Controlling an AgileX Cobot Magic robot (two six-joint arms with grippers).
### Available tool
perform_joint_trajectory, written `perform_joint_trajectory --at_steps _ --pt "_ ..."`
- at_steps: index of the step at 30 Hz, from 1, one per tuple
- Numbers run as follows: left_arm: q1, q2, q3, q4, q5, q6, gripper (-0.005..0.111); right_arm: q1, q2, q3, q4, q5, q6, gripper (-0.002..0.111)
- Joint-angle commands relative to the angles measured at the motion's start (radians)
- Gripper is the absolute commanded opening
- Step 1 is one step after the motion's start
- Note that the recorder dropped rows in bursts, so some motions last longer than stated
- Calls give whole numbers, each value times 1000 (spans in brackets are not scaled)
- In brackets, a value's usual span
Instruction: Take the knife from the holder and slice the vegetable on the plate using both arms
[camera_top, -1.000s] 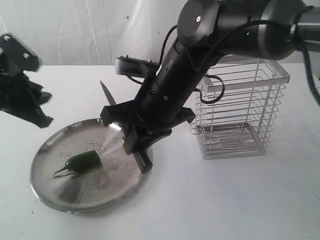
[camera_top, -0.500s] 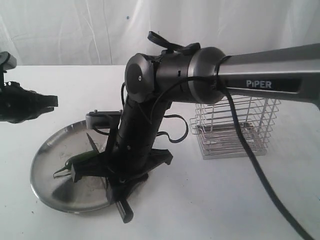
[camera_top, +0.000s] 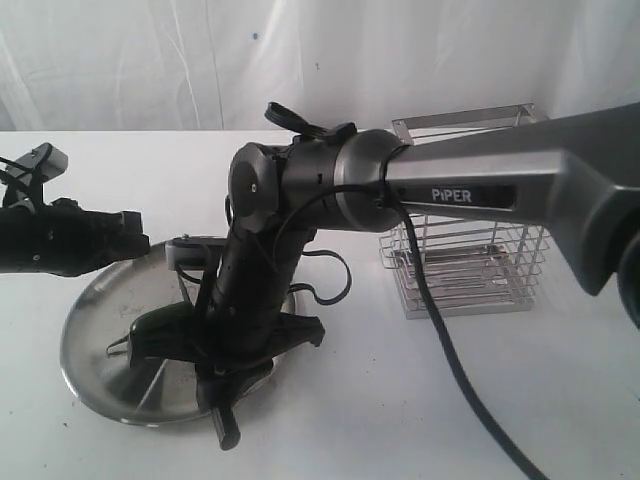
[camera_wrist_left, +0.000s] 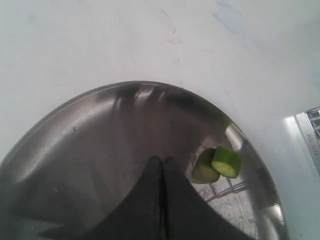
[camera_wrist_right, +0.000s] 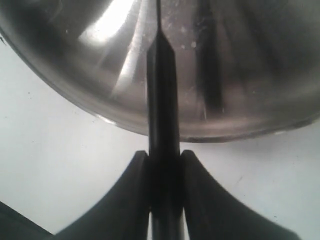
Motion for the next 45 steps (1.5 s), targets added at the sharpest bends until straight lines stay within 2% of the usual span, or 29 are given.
perform_joint_trajectory --at_steps 1,3,8,12,17,45 --pt "2 -1 7 -21 18 -5 0 -1 -6 -4 6 -17 3 0" --pt "2 -1 7 -21 18 -5 0 -1 -4 -4 6 -19 3 0" --pt "2 30 5 -21 154 100 0 -1 -4 -4 4 -17 3 0" --pt "2 65 -22 -21 163 82 0 -1 -4 -4 4 -25 3 0" --pt "2 108 -52 -21 248 58 0 -1 -4 -4 4 -29 3 0" --pt "0 254 -50 -21 276 58 0 -1 15 -4 2 -42 3 0"
